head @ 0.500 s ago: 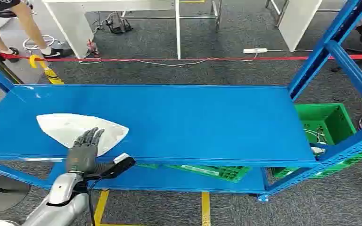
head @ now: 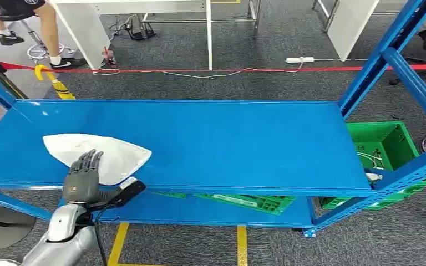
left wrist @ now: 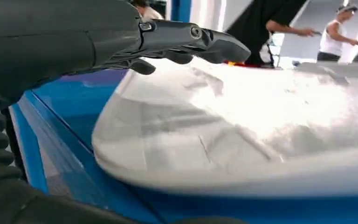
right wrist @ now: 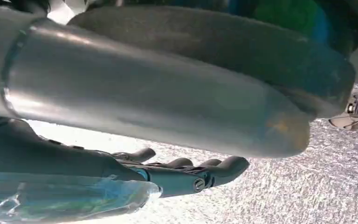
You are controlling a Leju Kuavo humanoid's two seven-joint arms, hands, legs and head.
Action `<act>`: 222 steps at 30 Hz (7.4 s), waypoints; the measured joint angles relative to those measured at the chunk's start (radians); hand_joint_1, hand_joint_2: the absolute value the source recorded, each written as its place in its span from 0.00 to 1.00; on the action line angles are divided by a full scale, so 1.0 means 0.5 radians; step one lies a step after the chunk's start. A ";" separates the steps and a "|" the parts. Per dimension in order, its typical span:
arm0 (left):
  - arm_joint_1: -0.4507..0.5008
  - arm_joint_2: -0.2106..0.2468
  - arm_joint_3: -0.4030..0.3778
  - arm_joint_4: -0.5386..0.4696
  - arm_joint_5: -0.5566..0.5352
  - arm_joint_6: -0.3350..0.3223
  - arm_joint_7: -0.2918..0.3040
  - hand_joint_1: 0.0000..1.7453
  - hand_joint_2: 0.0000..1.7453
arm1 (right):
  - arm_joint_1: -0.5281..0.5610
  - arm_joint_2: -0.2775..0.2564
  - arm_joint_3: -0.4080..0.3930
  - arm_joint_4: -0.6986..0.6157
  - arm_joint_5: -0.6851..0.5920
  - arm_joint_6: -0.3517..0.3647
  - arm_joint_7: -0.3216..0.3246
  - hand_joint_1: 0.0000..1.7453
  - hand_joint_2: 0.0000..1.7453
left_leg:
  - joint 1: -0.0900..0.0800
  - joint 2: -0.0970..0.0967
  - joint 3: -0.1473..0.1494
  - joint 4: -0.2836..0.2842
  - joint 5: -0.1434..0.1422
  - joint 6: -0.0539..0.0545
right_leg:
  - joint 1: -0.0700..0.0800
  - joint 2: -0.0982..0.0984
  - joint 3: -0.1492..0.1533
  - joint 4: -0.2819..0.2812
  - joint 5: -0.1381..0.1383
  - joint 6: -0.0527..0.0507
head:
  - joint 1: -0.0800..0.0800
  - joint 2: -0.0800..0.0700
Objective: Take the parts from the cabinet and place them on the table.
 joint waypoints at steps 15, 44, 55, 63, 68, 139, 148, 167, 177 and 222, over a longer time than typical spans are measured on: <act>-0.017 0.054 0.131 0.087 -0.045 0.042 0.008 1.00 1.00 | 0.006 -0.011 0.000 0.000 -0.003 0.005 0.000 0.00 0.00 | 0.000 0.000 0.003 0.000 0.002 -0.001 | 0.000 0.000 0.003 0.000 0.001 0.000 | 0.000 0.000; -0.032 0.167 0.153 0.109 -0.482 0.213 0.028 1.00 1.00 | 0.006 -0.013 0.000 0.000 -0.004 0.019 0.000 0.00 0.00 | 0.000 0.000 0.007 0.000 0.002 -0.001 | 0.000 0.000 0.006 0.000 0.001 0.000 | -0.001 0.000; 0.005 0.362 0.116 -0.248 -0.688 0.164 0.038 1.00 1.00 | 0.004 -0.014 0.000 0.000 -0.004 0.032 0.000 0.00 0.00 | 0.000 0.000 0.006 0.000 0.002 -0.001 | 0.000 0.000 0.002 0.000 0.001 0.000 | 0.000 0.000; -0.024 0.447 0.065 -0.387 -0.755 0.136 0.039 1.00 1.00 | 0.003 -0.014 0.000 0.000 -0.006 0.036 0.000 0.00 0.00 | 0.000 0.000 0.006 0.000 0.002 -0.001 | 0.000 0.000 0.001 0.000 0.001 0.000 | 0.000 0.000; -0.050 0.478 0.026 -0.436 -0.766 0.120 0.047 1.00 1.00 | 0.002 -0.014 0.000 0.000 -0.009 0.036 0.000 0.00 0.00 | 0.000 0.000 0.006 0.000 0.002 -0.001 | 0.000 0.000 0.001 0.000 0.001 0.000 | 0.000 0.000; -0.113 0.534 -0.173 -0.460 -0.822 0.118 0.093 1.00 1.00 | -0.007 -0.018 0.014 -0.002 -0.021 0.108 0.002 0.00 0.00 | 0.048 0.020 -0.149 0.218 -0.122 -0.064 | -0.045 0.002 0.023 0.020 -0.033 0.003 | 0.023 0.000; -0.127 0.534 -0.181 -0.462 -0.822 0.118 0.095 1.00 1.00 | -0.009 -0.019 0.014 -0.004 -0.021 0.119 0.002 0.00 0.00 | 0.000 0.018 0.123 0.012 -0.116 0.005 | -0.001 0.000 -0.138 0.023 0.111 0.006 | 0.025 0.000; -0.104 0.552 -0.182 -0.475 -0.822 0.111 0.095 1.00 1.00 | -0.012 -0.029 0.013 -0.004 -0.051 0.133 -0.002 0.00 0.00 | 0.000 0.024 -0.196 0.004 0.219 -0.007 | -0.001 -0.009 0.203 -0.077 -0.142 0.003 | 0.031 0.000; -0.107 0.618 -0.220 -0.489 -0.822 0.106 0.128 1.00 1.00 | -0.015 -0.030 0.013 -0.005 -0.060 0.146 0.002 0.00 0.00 | 0.025 0.024 0.005 0.216 -0.017 -0.066 | -0.015 -0.018 -0.055 -0.049 0.077 0.003 | 0.018 0.000; -0.133 0.684 -0.275 -0.560 -0.822 0.062 0.118 1.00 1.00 | -0.008 -0.034 0.013 -0.005 -0.079 0.127 0.016 0.00 0.00 | -0.014 0.027 -0.154 -0.029 0.136 0.075 | 0.010 -0.018 -0.073 0.416 0.005 0.053 | 0.040 0.000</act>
